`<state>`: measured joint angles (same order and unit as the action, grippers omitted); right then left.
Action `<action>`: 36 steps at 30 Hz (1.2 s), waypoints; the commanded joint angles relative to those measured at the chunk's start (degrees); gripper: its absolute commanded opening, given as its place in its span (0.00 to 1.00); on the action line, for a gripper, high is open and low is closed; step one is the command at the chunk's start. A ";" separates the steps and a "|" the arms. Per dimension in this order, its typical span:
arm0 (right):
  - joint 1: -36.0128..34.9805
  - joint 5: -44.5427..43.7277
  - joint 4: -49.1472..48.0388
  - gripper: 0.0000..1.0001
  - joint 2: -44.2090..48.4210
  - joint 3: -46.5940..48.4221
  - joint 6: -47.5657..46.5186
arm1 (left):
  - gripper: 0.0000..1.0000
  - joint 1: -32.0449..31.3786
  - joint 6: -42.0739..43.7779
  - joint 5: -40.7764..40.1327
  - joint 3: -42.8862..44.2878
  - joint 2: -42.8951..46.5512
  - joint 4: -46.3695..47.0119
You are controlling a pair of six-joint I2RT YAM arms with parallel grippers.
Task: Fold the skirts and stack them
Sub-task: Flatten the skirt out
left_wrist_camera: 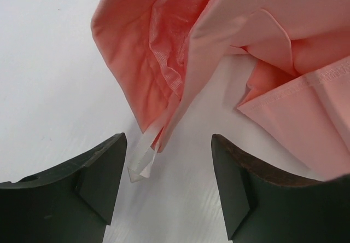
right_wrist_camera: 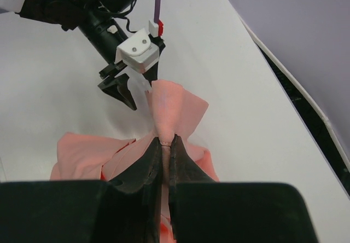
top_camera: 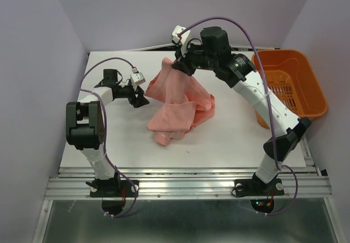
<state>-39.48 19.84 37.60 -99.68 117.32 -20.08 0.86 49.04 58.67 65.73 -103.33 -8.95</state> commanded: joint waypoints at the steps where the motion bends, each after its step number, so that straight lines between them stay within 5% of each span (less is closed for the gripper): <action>1: -0.51 -1.46 -7.63 0.01 4.40 0.19 1.79 | 0.73 -0.60 -0.86 3.46 2.20 -0.38 1.12; 6: -0.51 -1.38 -7.37 0.01 5.28 -0.16 2.23 | 0.77 -3.15 -10.44 2.93 1.06 -0.91 11.66; 16: -0.51 2.13 -5.79 0.01 5.64 0.11 2.41 | 0.80 -4.64 -12.83 0.30 2.38 -1.52 12.12; 18: -0.51 2.92 -5.70 0.01 5.99 -0.25 2.41 | 0.75 -4.64 -12.48 0.82 3.26 -1.70 11.59; 22: -0.51 2.49 -6.23 0.01 6.51 -1.04 2.41 | 0.42 -4.73 -11.07 1.88 4.93 -1.88 11.32; 28: -0.51 -14.62 -15.70 0.01 9.93 -5.68 1.89 | 0.00 -3.86 -1.42 1.62 11.86 -2.58 -4.13; 31: 0.10 -29.56 -26.16 0.01 11.52 -10.16 -1.88 | 0.00 0.78 -5.68 -1.45 15.47 -0.65 -3.28; 36: 12.72 -35.48 -32.68 0.01 10.39 -6.85 3.97 | 0.00 8.97 -26.78 -11.28 33.37 0.24 -0.88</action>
<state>-36.73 -3.53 21.91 -92.23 106.85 -18.65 2.15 35.09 58.15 85.30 -106.76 -10.81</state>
